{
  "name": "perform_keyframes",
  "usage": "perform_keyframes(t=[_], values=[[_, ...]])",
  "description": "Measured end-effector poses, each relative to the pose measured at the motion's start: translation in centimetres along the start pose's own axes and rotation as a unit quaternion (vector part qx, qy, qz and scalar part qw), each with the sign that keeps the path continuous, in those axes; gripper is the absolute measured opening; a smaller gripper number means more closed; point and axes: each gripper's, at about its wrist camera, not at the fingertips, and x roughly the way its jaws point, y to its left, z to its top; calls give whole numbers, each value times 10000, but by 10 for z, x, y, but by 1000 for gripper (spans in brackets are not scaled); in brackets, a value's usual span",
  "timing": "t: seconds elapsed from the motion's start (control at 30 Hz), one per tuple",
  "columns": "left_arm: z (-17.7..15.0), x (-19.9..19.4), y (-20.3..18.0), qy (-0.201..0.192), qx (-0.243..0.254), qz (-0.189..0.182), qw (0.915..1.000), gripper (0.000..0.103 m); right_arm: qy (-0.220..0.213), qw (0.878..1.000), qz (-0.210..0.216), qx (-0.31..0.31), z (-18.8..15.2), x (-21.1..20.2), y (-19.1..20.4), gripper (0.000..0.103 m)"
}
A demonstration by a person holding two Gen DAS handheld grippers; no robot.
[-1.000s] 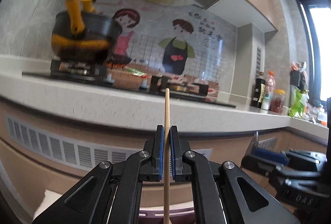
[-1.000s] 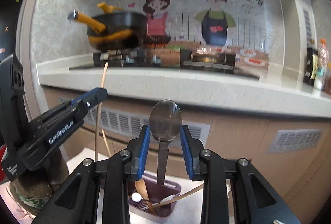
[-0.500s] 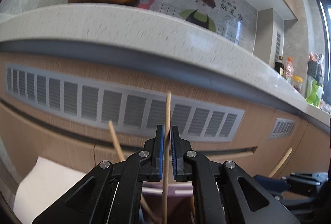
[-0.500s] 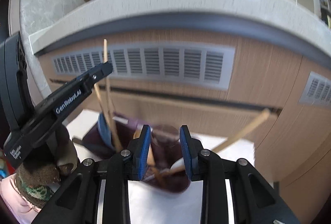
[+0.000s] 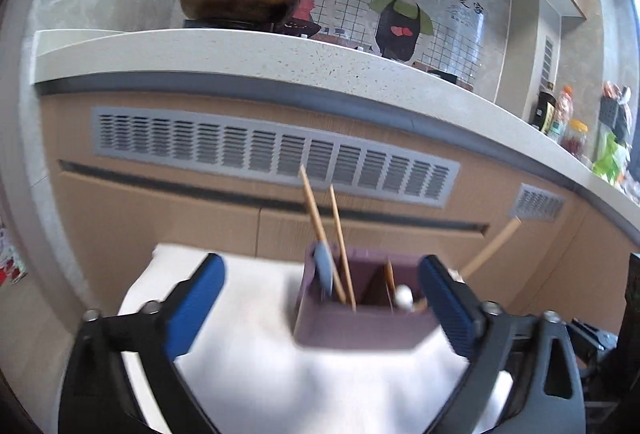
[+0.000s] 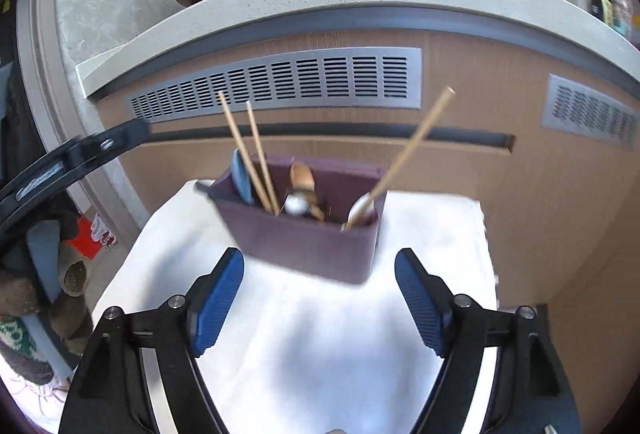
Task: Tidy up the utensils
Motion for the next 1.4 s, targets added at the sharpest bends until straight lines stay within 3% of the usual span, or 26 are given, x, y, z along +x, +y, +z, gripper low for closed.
perform_keyframes(t=[0.13,0.33,0.5,0.6,0.87,1.4], values=[[-39,-50,-7,144,140,105,9997,103,-76,9999,-20,137,-28,-34,7,87],[-104,-107,-22,93,537,262,9982,103,-361,9981,-492,11,-74,-73,20,95],[-142,-127,-30,173,701,235,9971,103,-692,9941,-828,74,-101,-96,23,98],[-155,-135,-37,135,890,484,9948,103,-800,9922,-921,252,-114,-104,21,101],[-154,-141,-35,116,722,567,9957,103,-1028,9859,-1321,4,-124,-112,27,102],[-154,-139,-33,230,684,633,9954,103,-929,9871,-1302,-61,-127,-112,24,102]])
